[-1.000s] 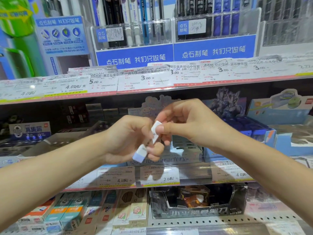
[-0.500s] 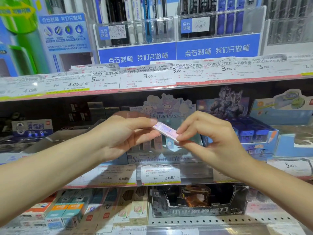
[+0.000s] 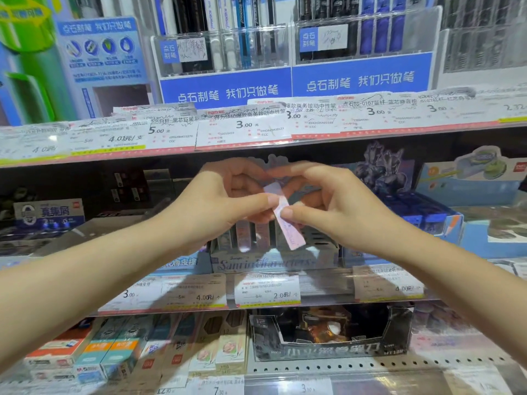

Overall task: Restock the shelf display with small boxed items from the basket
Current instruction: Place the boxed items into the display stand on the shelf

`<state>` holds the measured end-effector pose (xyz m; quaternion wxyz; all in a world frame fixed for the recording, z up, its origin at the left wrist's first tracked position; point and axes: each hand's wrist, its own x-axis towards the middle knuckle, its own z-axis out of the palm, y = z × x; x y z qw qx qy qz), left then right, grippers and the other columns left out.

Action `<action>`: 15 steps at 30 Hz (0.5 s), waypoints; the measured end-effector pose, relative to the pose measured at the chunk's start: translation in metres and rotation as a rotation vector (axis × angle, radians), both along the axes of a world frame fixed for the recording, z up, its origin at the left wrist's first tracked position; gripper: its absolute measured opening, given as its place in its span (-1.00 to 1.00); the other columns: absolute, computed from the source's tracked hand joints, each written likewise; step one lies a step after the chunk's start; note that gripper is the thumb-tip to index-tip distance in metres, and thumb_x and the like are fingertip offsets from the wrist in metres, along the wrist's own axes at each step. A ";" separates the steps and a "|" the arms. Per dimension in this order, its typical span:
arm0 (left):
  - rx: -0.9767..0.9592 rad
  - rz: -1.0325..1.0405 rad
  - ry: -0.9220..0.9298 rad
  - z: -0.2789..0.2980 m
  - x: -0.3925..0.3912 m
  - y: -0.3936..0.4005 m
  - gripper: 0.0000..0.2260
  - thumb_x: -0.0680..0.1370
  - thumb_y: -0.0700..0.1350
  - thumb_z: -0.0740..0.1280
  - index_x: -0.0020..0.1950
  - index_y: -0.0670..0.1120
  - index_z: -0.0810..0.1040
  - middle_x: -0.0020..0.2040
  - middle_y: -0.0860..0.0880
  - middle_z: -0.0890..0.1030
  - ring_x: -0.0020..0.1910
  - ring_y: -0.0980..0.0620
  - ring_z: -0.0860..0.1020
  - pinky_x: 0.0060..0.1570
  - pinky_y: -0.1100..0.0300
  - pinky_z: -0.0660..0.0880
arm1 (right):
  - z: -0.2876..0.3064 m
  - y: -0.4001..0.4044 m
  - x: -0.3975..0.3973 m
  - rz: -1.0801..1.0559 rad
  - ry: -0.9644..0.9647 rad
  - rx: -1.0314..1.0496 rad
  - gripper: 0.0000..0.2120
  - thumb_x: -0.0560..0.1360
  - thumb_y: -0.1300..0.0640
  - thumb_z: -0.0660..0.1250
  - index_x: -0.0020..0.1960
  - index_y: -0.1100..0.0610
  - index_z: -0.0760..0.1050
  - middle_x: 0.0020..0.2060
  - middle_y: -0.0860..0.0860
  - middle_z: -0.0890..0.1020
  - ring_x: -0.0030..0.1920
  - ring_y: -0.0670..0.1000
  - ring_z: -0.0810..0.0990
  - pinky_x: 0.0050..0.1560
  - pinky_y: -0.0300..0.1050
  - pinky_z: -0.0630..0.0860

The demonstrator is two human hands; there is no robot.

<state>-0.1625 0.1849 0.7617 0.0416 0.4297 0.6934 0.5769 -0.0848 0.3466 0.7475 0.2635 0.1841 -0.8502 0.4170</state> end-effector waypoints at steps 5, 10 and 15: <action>-0.396 0.116 0.746 -0.008 -0.012 -0.011 -0.67 0.36 -0.07 0.20 0.08 -0.08 0.56 0.01 -0.02 0.63 0.00 -0.01 0.59 0.03 0.06 0.51 | 0.006 0.013 -0.008 -0.125 0.023 0.041 -0.66 0.40 0.32 0.38 0.01 -0.08 0.46 -0.08 0.09 0.57 -0.21 -0.04 0.61 -0.09 -0.15 0.56; -0.765 0.023 0.746 -0.011 -0.011 -0.016 -0.40 0.34 -0.12 0.23 0.40 0.08 0.34 0.35 0.14 0.45 0.20 0.04 0.54 0.20 0.11 0.46 | -0.003 0.017 -0.013 -0.184 -0.031 0.101 -0.63 0.40 0.32 0.37 -0.14 -0.14 0.37 -0.06 0.11 0.55 -0.27 0.04 0.60 -0.23 -0.25 0.47; -0.826 0.005 0.668 -0.011 -0.011 -0.018 -0.34 0.31 -0.12 0.20 0.43 0.14 0.28 0.29 0.34 0.28 0.21 0.09 0.53 0.26 0.24 0.40 | -0.009 0.024 -0.018 -0.185 -0.067 0.088 -0.65 0.39 0.32 0.37 -0.14 -0.11 0.38 -0.12 0.04 0.57 -0.25 0.15 0.63 -0.12 0.00 0.56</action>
